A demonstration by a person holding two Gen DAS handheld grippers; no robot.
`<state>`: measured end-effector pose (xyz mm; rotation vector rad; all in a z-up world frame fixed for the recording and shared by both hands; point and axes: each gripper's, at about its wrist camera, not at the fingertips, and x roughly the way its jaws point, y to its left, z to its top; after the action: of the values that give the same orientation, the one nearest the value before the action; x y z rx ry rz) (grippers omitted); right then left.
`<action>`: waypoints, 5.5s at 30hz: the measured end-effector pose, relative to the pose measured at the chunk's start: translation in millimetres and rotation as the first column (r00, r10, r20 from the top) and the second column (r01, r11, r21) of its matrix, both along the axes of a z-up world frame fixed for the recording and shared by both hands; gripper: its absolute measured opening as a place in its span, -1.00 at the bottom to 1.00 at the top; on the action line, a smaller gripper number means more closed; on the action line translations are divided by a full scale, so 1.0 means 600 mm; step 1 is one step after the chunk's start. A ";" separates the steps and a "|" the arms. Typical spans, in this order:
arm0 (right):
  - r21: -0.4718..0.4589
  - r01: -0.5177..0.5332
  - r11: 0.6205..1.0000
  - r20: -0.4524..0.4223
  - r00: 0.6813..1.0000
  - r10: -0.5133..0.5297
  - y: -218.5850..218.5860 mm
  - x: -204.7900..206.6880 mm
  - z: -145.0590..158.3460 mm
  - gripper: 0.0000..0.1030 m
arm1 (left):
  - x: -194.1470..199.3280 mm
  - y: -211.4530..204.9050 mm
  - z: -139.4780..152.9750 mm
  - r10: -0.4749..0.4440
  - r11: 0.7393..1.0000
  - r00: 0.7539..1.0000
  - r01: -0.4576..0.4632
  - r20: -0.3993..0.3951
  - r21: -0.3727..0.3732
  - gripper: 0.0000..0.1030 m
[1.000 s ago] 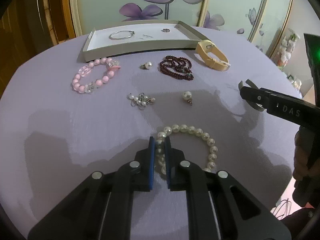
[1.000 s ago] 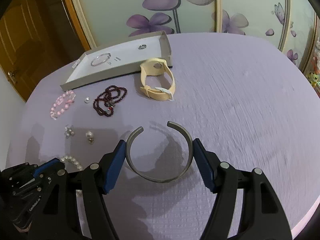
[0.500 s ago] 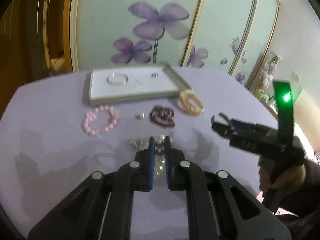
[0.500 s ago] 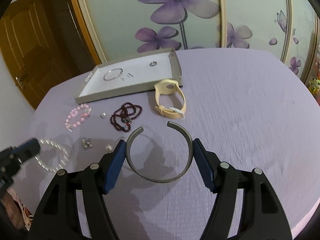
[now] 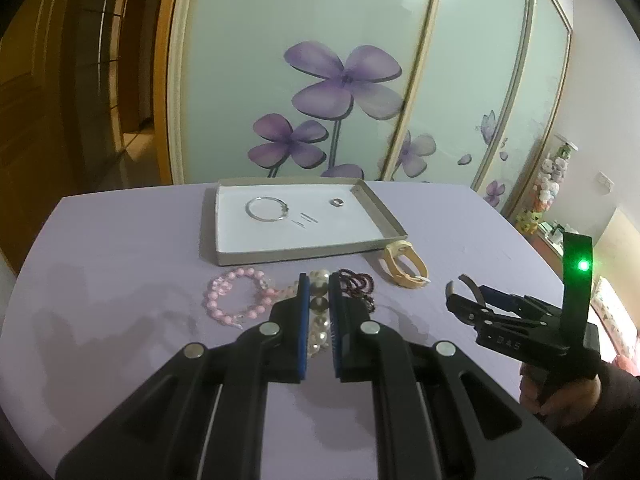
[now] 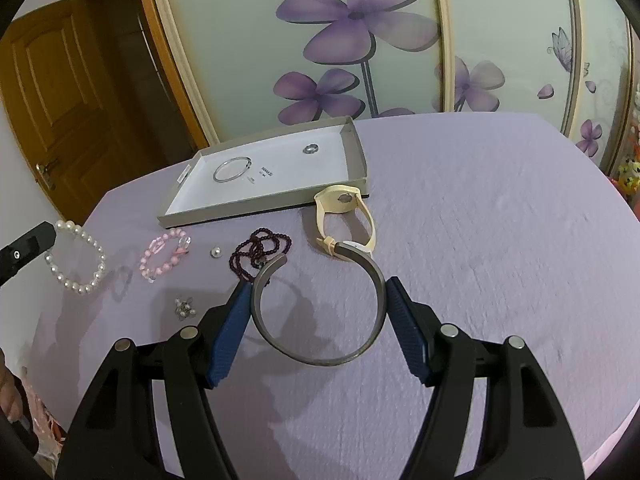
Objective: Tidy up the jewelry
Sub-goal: 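Carry the cuff and pearl bracelet into the tray and release both, then move both tools back toward the remaining jewelry, then grasp the pearl earring with the right tool while the left tool grasps the earring cluster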
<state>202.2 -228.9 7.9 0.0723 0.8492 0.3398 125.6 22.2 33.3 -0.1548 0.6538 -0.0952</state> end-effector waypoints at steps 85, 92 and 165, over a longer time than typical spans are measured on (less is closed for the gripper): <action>-0.100 -0.036 0.994 -0.049 0.998 0.031 0.118 0.284 -0.021 0.58 | 0.416 0.066 -0.071 0.038 0.999 0.994 -0.038 -0.100 -0.003 0.04; -0.089 -0.029 0.996 -0.037 0.999 0.025 0.101 0.250 -0.012 0.58 | 0.350 0.100 -0.048 0.119 0.993 0.991 -0.119 -0.066 -0.007 0.35; -0.096 -0.067 0.993 -0.092 0.994 0.058 0.071 0.015 -0.087 -0.73 | 0.010 0.043 -0.137 0.211 0.978 0.967 -0.208 -0.146 0.034 0.92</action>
<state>211.0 -186.3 -44.3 -0.0316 0.9567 0.3548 131.6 47.7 -49.0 -0.2138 0.7832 0.1270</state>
